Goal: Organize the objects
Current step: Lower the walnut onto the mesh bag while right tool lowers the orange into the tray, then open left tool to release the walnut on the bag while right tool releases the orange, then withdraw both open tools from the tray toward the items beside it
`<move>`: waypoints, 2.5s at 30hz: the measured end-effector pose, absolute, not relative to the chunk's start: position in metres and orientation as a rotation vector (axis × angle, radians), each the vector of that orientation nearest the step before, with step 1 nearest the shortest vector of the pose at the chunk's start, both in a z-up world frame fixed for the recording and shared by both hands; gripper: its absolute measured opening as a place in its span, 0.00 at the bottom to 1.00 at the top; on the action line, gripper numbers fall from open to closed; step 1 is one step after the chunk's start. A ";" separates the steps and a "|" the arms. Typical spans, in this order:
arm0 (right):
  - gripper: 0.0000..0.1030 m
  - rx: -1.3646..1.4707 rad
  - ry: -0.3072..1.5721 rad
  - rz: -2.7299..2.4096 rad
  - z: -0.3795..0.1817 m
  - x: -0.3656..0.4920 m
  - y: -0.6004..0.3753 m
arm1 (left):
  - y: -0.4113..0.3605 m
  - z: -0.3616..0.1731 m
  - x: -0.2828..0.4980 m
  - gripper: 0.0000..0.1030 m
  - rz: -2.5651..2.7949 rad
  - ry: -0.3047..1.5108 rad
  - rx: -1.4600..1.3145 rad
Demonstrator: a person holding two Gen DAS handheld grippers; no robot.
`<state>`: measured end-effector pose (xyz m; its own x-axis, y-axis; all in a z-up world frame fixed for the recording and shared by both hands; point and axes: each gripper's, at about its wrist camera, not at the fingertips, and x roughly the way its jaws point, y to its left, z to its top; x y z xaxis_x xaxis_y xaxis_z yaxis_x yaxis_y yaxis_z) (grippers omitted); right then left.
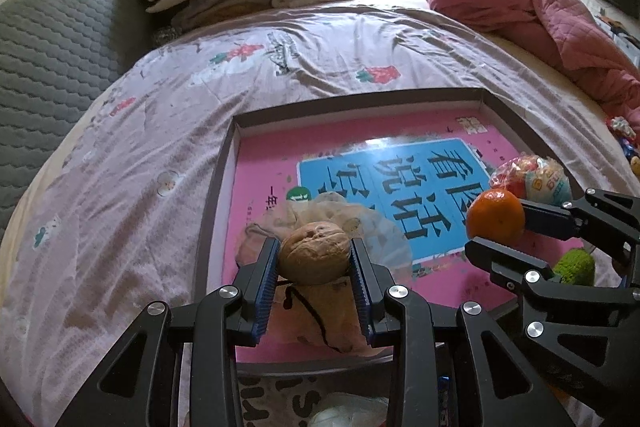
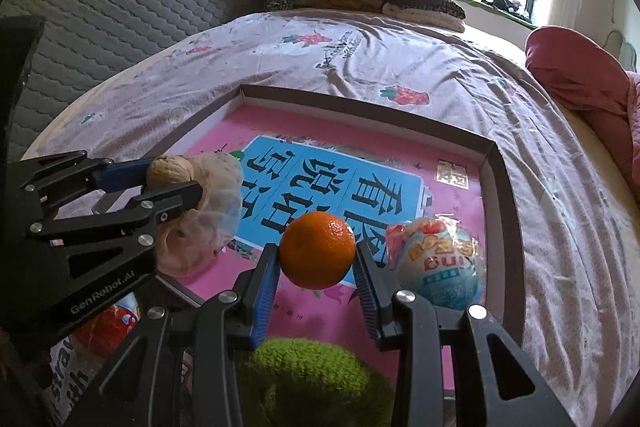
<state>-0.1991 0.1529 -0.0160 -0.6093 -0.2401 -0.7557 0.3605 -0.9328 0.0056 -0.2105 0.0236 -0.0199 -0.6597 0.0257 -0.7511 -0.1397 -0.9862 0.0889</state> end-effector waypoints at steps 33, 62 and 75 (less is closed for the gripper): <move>0.37 1.256 0.176 -2.509 -0.026 -0.204 0.157 | 0.010 -0.031 -0.219 0.37 2.650 0.057 -1.406; 0.47 1.201 0.121 -2.550 -0.005 -0.202 0.165 | 0.004 -0.013 -0.214 0.55 2.705 0.010 -1.342; 0.47 1.164 0.100 -2.564 0.007 -0.198 0.167 | 0.003 0.002 -0.209 0.55 2.733 0.006 -1.290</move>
